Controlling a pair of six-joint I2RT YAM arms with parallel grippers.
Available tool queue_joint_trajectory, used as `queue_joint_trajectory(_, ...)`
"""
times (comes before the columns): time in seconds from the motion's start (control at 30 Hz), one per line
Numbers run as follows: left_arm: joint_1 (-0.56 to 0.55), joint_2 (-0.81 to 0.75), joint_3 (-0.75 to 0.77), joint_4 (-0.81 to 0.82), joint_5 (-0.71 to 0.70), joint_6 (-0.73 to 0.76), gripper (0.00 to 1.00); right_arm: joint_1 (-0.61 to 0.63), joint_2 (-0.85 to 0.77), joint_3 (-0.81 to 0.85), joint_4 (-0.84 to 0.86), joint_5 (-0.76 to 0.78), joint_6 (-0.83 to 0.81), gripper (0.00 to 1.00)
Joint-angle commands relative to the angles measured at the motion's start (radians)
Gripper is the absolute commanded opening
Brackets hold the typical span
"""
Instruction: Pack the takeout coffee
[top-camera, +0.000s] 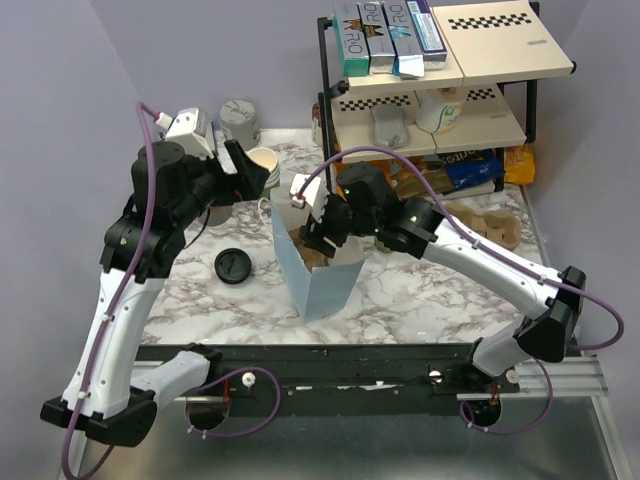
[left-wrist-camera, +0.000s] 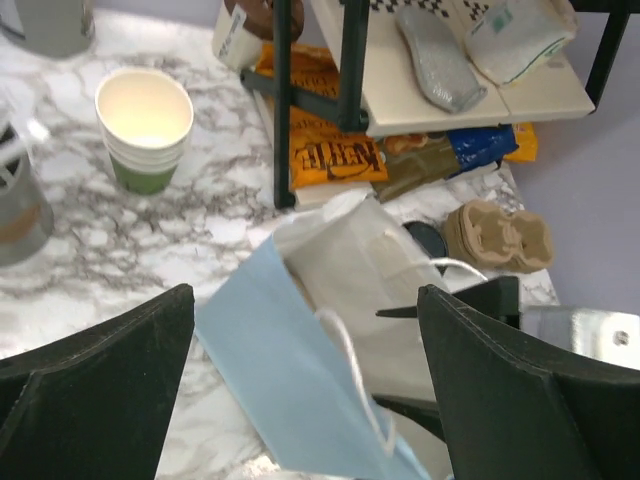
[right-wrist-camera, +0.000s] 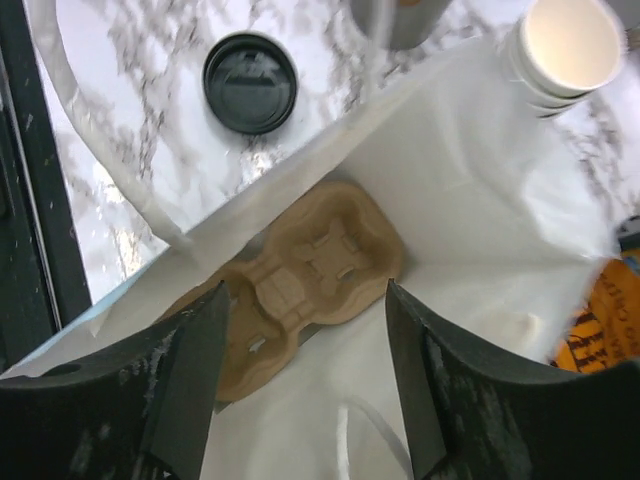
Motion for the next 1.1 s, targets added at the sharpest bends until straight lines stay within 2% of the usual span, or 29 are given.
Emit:
queue_joint_trajectory(0.0,0.004,0.115,0.079,0.043,0.047,0.140,0.99,0.006,-0.074,0.061,0.056,0.126,0.086,0.75)
queue_joint_trajectory(0.1,0.004,0.168,0.102,0.095,0.122,0.259,0.99,0.005,-0.107,0.088,0.075,0.232,0.175,0.81)
queue_joint_trajectory(0.13,0.004,0.181,0.099,0.106,0.203,0.301,0.99,0.005,-0.135,0.089,0.079,0.252,0.201,0.82)
queue_joint_trajectory(0.17,0.004,0.191,0.088,0.114,0.235,0.386,0.99,0.005,-0.153,0.078,0.079,0.272,0.239,0.83)
queue_joint_trajectory(0.27,0.004,0.236,0.035,0.149,0.332,0.493,0.99,0.005,-0.236,0.028,0.095,0.329,0.295,0.87)
queue_joint_trajectory(0.3,0.004,0.253,0.024,0.158,0.354,0.580,0.99,0.006,-0.255,-0.007,0.099,0.350,0.309,0.90)
queue_joint_trajectory(0.37,0.004,0.276,0.005,0.161,0.387,0.634,0.99,0.006,-0.313,-0.046,0.107,0.367,0.348,0.92)
queue_joint_trajectory(0.47,0.004,0.352,0.065,0.125,0.432,0.718,0.99,0.005,-0.379,-0.116,0.112,0.369,0.390,0.94)
queue_joint_trajectory(0.57,-0.001,0.444,0.137,0.014,0.435,0.789,0.99,0.005,-0.417,-0.182,0.113,0.399,0.430,0.96)
queue_joint_trajectory(0.7,-0.019,0.509,0.154,-0.038,0.492,0.855,0.97,0.003,-0.469,-0.244,0.113,0.474,0.450,0.98)
queue_joint_trajectory(0.8,-0.041,0.537,0.156,-0.038,0.471,0.858,0.86,0.003,-0.486,-0.271,0.105,0.501,0.468,0.98)
queue_joint_trajectory(0.9,-0.041,0.552,0.162,-0.043,0.464,0.843,0.59,0.005,-0.511,-0.291,0.104,0.504,0.478,0.98)
queue_joint_trajectory(0.93,-0.044,0.551,0.163,-0.046,0.469,0.838,0.41,0.003,-0.522,-0.296,0.102,0.504,0.478,0.97)
queue_joint_trajectory(1.0,-0.045,0.535,0.160,-0.022,0.464,0.802,0.24,0.003,-0.531,-0.305,0.101,0.496,0.484,0.97)
queue_joint_trajectory(1.03,-0.047,0.526,0.154,-0.005,0.463,0.782,0.12,0.003,-0.535,-0.308,0.099,0.492,0.484,0.97)
queue_joint_trajectory(1.07,-0.050,0.517,0.148,0.014,0.434,0.757,0.07,0.003,-0.540,-0.310,0.098,0.487,0.482,0.97)
